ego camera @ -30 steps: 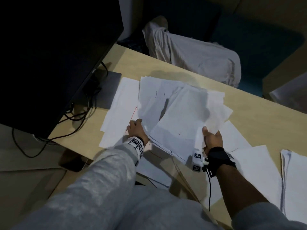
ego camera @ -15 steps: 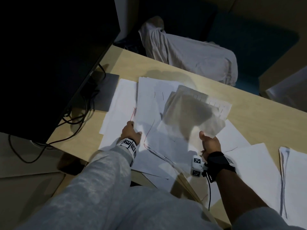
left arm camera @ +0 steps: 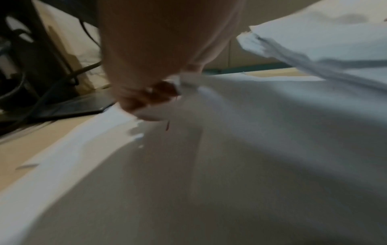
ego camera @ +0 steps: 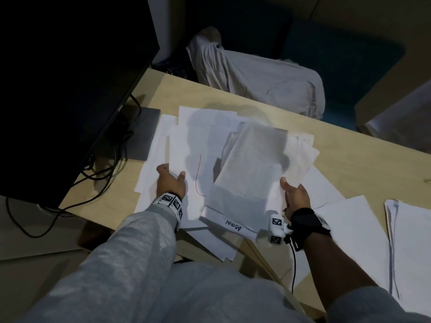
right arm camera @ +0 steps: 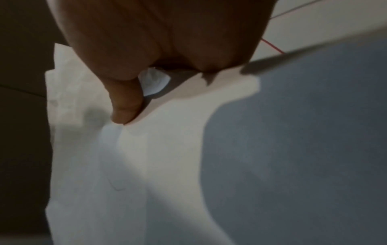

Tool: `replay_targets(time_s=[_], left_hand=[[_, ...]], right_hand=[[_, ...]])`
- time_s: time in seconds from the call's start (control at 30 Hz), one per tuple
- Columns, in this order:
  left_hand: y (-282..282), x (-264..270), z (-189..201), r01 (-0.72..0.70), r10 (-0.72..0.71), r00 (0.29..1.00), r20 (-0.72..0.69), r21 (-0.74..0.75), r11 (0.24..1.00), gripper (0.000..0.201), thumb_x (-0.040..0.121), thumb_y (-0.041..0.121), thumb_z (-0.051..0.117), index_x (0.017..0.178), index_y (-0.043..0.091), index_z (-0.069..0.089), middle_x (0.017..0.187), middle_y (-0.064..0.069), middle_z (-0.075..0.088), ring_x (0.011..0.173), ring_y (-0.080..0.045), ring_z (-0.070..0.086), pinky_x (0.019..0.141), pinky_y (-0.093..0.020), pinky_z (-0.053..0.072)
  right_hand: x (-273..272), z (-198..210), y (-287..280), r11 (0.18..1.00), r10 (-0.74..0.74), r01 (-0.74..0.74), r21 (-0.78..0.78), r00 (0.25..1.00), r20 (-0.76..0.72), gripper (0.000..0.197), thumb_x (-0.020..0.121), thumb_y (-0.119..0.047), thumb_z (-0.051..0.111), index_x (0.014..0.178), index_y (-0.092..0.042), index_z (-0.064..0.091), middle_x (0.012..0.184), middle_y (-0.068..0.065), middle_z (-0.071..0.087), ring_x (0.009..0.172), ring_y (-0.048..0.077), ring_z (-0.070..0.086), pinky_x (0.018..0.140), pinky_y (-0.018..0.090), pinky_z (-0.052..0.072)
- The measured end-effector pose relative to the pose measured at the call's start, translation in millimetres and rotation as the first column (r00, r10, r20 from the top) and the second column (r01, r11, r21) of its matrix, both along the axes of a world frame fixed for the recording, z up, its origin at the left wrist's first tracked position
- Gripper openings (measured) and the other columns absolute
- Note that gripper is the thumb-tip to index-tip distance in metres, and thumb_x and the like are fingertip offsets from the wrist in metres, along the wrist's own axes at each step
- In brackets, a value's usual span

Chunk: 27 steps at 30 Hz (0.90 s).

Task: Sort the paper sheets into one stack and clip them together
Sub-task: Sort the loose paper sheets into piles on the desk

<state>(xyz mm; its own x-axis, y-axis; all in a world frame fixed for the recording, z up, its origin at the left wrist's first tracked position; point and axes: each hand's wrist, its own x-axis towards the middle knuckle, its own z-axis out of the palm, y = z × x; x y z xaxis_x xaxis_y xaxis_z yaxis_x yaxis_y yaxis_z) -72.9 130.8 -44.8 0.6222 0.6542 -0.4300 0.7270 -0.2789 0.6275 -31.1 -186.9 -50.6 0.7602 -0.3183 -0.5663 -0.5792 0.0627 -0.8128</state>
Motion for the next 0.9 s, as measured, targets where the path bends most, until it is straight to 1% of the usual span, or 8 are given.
replay_targets(time_s=[0.1,0.23,0.3,0.37,0.47,0.6,0.73,0.9], left_hand=[[-13,5,2,0.138,-0.151,0.988,0.035,0.246,0.959,0.065,0.088,0.042,0.06,0.141,0.015,0.034,0.144,-0.01,0.038,0.131,-0.03,0.036,0.105,-0.046,0.032],[-51,26,20,0.249,-0.194,0.96,0.202,-0.296,0.922,0.051,0.095,0.047,0.047,0.138,0.018,0.044,0.123,0.003,0.052,0.115,-0.016,0.051,0.096,-0.03,0.041],[-72,32,37,0.257,-0.183,0.965,0.189,-0.522,0.814,0.043,0.094,0.046,0.051,0.127,0.02,0.05,0.104,0.003,0.058,0.098,-0.016,0.056,0.076,-0.027,0.042],[-91,35,49,0.322,-0.238,0.946,0.219,-0.583,0.746,0.032,0.09,0.04,0.061,0.115,0.02,0.055,0.094,0.006,0.062,0.095,-0.015,0.059,0.077,-0.024,0.043],[-118,41,57,0.427,-0.302,0.903,0.307,-0.545,0.722,0.047,0.085,0.035,0.069,0.126,0.017,0.056,0.113,0.004,0.064,0.112,-0.02,0.058,0.092,-0.029,0.044],[-162,48,60,0.449,-0.3,0.869,0.392,-0.374,0.812,0.052,0.089,0.026,0.064,0.137,0.02,0.046,0.129,0.004,0.059,0.117,-0.018,0.055,0.103,-0.034,0.043],[-210,51,63,0.432,-0.253,0.874,0.415,-0.424,0.796,0.054,0.09,0.035,0.063,0.138,0.021,0.042,0.135,0.001,0.056,0.122,-0.019,0.053,0.106,-0.039,0.043],[-283,32,52,0.697,-0.647,0.713,0.27,-0.372,0.613,0.056,0.087,0.03,0.065,0.137,0.015,0.043,0.134,0.0,0.055,0.122,-0.021,0.053,0.107,-0.038,0.041]], right_hand=[[1,0,-6,0.998,0.065,-0.066,-0.024,0.998,-0.019,0.038,0.079,-0.037,0.073,0.112,-0.02,0.063,0.103,0.003,0.071,0.089,0.029,0.065,0.068,0.035,0.052],[-2,8,-4,0.991,0.098,-0.099,0.086,0.995,0.013,0.036,0.082,-0.028,0.073,0.114,-0.015,0.064,0.108,0.005,0.071,0.098,0.027,0.065,0.091,0.042,0.051],[-7,14,-5,0.99,0.106,-0.109,0.094,0.994,0.04,0.035,0.087,-0.026,0.068,0.116,-0.008,0.062,0.104,0.006,0.07,0.09,0.023,0.066,0.084,0.036,0.052],[-11,23,-11,0.991,0.129,-0.131,0.02,0.989,0.076,0.035,0.089,-0.031,0.065,0.116,-0.009,0.063,0.102,0.006,0.07,0.088,0.023,0.065,0.077,0.032,0.05],[-15,32,-31,0.958,0.249,-0.231,-0.168,0.964,0.094,0.039,0.092,-0.041,0.059,0.116,-0.01,0.063,0.106,0.007,0.066,0.101,0.027,0.062,0.083,0.032,0.045],[-27,41,-68,0.933,0.293,-0.266,-0.244,0.952,0.083,0.06,0.079,-0.046,0.068,0.13,-0.018,0.052,0.124,0.001,0.063,0.116,0.023,0.058,0.104,0.044,0.043],[-46,53,-109,0.878,0.233,-0.172,-0.446,0.969,0.085,0.035,0.091,-0.023,0.061,0.125,-0.015,0.057,0.115,0.002,0.065,0.103,0.017,0.058,0.088,0.029,0.044],[-77,68,-176,0.923,-0.052,0.108,-0.37,0.986,0.159,0.04,0.096,-0.022,0.054,0.134,-0.012,0.048,0.119,0.002,0.06,0.104,0.017,0.056,0.072,0.009,0.043]])
